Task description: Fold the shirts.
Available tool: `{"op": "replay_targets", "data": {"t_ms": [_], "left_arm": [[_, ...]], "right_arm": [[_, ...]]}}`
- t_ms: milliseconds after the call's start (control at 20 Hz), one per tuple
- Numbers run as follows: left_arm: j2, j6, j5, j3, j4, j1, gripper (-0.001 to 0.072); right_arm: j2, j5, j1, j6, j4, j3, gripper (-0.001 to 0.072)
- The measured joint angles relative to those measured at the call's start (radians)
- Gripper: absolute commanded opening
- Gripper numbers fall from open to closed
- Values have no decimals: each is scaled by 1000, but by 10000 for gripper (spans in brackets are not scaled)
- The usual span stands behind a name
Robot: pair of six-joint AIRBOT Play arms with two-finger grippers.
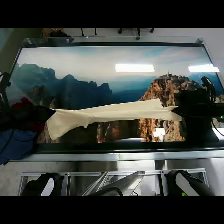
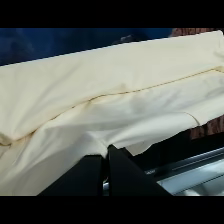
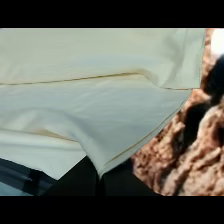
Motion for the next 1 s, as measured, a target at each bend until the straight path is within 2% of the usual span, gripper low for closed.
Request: {"op": "replay_targets", "data": {"t_ms": [250, 600, 1000], "left_arm": [[-147, 18, 26, 4, 15, -80, 22], [-404, 17, 153, 5, 84, -208, 21], [-537, -46, 234, 6, 216, -172, 22]], "right_arm": [[-108, -68, 38, -16, 18, 3, 20], [-329, -303, 164, -58, 30, 5, 21], [-478, -474, 195, -116, 11, 53, 21]]}}
